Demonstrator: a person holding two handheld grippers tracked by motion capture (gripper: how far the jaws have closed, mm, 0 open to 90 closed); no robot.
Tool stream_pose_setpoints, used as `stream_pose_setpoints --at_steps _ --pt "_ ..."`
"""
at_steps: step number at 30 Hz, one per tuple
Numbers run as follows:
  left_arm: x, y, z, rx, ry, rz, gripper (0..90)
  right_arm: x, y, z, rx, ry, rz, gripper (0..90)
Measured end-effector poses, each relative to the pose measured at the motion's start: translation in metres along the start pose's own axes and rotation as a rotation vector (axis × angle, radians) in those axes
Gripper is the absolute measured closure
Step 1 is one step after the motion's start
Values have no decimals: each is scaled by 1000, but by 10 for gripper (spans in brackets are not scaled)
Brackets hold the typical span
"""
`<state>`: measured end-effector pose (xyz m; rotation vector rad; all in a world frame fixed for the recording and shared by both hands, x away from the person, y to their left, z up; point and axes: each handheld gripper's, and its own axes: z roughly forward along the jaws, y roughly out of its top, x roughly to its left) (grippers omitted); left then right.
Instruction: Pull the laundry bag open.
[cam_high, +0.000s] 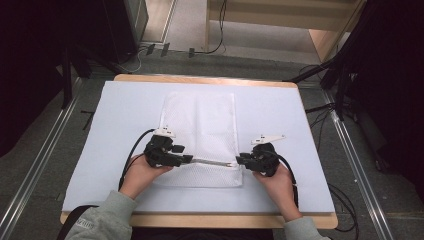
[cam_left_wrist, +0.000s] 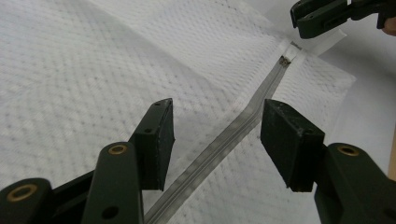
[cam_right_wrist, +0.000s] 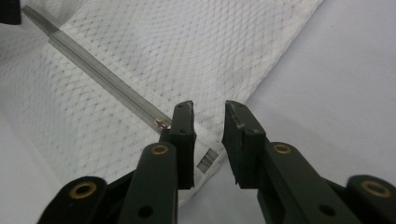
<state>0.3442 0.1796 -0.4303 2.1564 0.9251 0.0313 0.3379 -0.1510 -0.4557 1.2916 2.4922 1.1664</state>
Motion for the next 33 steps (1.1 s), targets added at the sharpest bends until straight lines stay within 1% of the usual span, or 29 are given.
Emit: stream_pose_setpoints --at_steps 2,3,4,6,9,10,11,12,13,14,16,19,22,24,26,29,33 --pt "-2 3 4 -3 -13 0 493 0 -1 0 0 -1 2 792" --pt "-3 4 6 2 -22 -2 513 1 -1 -1 4 1 8 802" --pt "-4 5 8 2 -23 -2 528 2 -1 0 5 -2 9 813" --pt "-7 8 11 12 -41 -3 571 3 -2 0 12 -2 12 834" --pt "-11 12 17 40 -59 11 683 5 -1 3 19 0 14 866" --pt "-13 13 20 53 -59 14 759 6 -1 3 23 0 16 871" --pt "-15 14 22 56 -59 19 793 6 -1 4 20 1 13 875" --pt "-16 14 25 58 -74 17 843 7 0 5 22 2 10 879" --pt "-18 14 28 64 -73 16 865 8 0 6 24 1 14 880" --pt "-19 13 32 78 -70 21 875 8 0 7 26 4 17 880" --pt "-20 9 41 114 -59 29 873 8 1 10 30 6 5 880" --pt "-18 3 49 137 -60 22 847 9 2 14 50 0 3 880" --pt "-15 0 50 110 -79 10 847 8 2 18 59 -4 -14 880" --pt "-16 -1 50 103 -73 16 845 6 2 19 64 -9 -13 880" --pt "-16 -2 49 107 -71 29 842 5 2 19 66 -8 -4 888" --pt "-17 -3 49 97 -72 31 835 4 1 19 73 7 -8 900" --pt "-17 -3 48 98 -72 35 833 6 0 19 89 31 2 900"
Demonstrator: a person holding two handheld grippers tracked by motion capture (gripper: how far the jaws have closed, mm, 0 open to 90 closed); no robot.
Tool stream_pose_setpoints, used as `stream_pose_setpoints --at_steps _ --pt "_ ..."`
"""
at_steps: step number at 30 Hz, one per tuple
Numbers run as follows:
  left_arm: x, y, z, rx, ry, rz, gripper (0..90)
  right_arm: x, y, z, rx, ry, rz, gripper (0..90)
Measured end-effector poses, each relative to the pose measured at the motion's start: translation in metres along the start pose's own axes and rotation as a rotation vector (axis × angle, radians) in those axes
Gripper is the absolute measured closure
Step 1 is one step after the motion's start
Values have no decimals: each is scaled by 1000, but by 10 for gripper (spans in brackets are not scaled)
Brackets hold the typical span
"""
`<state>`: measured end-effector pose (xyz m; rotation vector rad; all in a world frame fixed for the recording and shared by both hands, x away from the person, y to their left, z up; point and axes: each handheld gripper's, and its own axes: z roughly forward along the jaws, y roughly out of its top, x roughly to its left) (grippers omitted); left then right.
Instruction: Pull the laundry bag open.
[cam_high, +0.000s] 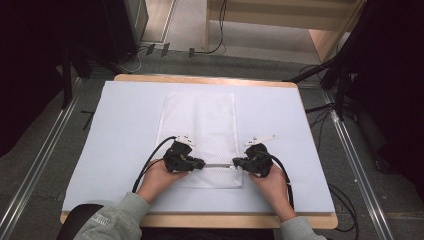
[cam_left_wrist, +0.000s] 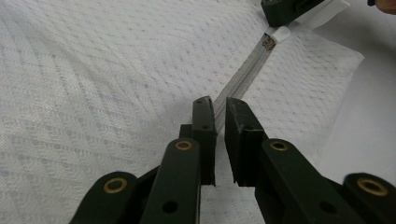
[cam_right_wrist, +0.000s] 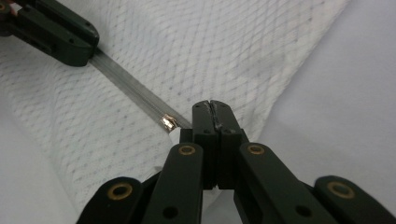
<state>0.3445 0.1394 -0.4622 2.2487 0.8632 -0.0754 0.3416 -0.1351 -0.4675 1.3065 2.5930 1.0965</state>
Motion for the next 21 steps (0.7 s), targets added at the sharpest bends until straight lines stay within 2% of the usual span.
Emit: stream_pose_setpoints --at_steps 4,8,12,15,17,21 --pt "0 0 0 -1 -2 -1 828 5 -2 1 0 29 -10 900" --pt "0 1 0 1 -7 -2 815 11 -1 2 7 24 -38 900" --pt "-1 3 0 12 -7 -5 786 13 1 5 9 29 -38 900" --pt "-3 7 -1 17 -1 0 755 13 3 4 -12 44 -42 900" --pt "-5 9 -2 6 -13 -6 736 12 3 1 -25 36 -44 900" --pt "-8 15 -4 -13 -32 12 717 8 3 -5 -43 19 -35 897"
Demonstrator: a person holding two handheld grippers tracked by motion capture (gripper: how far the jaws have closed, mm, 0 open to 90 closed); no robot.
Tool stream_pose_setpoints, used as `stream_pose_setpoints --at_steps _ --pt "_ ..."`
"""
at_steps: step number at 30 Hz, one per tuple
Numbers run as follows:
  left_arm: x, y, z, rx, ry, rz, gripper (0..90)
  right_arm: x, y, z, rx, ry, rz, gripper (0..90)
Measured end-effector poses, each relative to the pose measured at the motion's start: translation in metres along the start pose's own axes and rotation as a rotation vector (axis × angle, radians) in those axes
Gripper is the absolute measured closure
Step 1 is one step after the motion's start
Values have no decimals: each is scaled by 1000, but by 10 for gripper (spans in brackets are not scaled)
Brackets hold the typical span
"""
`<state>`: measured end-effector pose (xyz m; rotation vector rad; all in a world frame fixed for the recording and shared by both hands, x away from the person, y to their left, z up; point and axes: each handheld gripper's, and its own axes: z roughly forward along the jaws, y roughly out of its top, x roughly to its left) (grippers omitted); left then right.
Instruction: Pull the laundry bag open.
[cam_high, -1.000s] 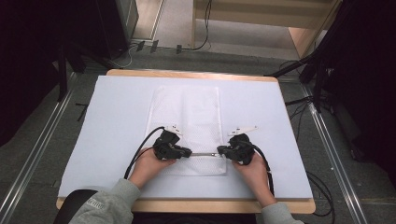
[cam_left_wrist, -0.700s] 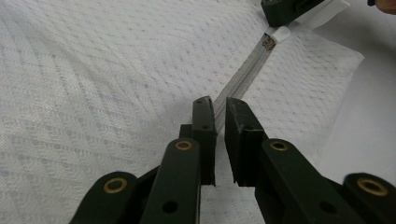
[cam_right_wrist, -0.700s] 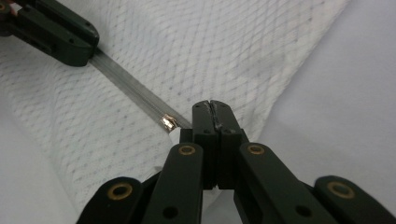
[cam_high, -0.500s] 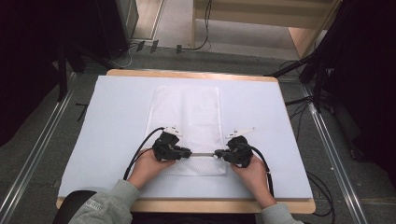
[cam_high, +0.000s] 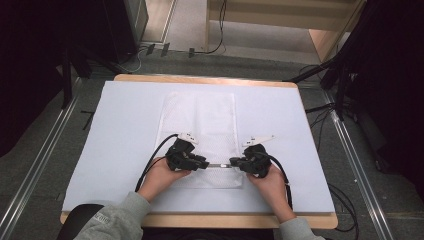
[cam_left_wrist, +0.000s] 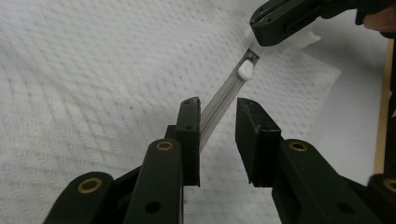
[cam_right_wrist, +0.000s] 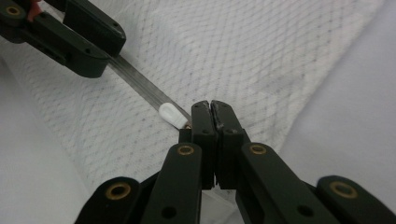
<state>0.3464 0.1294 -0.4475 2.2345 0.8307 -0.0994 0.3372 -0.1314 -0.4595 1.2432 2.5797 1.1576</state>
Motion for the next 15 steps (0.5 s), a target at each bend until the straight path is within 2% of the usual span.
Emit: stream_pose_setpoints --at_steps 3,7,15 --pt "-1 4 0 -6 -18 -7 706 -2 -2 -3 1 -7 5 891" --pt "-3 9 4 -6 -21 -7 692 -2 -4 -3 6 -22 1 890" --pt "-5 19 23 14 -55 -18 697 -3 -10 -1 29 -54 -2 882"
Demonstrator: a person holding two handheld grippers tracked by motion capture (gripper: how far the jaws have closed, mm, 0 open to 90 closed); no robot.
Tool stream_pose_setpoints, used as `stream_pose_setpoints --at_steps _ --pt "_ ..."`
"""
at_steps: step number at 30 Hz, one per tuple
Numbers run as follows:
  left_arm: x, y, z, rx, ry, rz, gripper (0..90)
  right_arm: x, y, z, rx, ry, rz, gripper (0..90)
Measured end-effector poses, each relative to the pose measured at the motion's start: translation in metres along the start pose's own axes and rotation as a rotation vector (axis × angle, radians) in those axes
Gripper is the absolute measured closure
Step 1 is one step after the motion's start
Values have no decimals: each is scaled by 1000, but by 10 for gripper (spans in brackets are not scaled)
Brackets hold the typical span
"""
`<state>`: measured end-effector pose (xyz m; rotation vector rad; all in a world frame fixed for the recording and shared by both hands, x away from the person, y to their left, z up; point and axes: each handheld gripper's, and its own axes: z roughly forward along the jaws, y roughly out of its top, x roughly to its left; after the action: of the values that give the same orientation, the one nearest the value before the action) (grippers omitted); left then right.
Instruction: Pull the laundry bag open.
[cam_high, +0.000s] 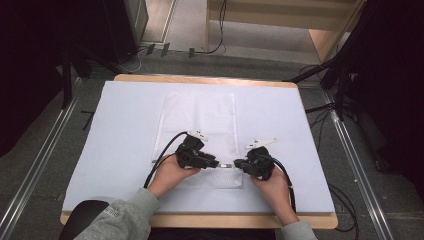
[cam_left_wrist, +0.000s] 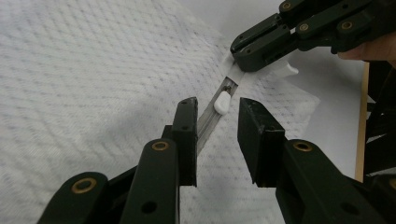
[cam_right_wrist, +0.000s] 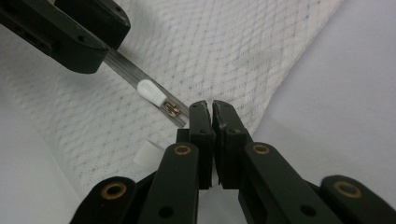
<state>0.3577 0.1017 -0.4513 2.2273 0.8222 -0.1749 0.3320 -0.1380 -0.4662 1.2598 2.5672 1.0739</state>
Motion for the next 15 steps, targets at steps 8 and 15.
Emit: stream_pose_setpoints --at_steps 8,15 --pt "-4 3 14 19 2 11 736 4 -4 2 -31 -25 -45 882" --pt "-8 2 21 25 -10 24 771 4 -5 2 -34 -17 -34 881"
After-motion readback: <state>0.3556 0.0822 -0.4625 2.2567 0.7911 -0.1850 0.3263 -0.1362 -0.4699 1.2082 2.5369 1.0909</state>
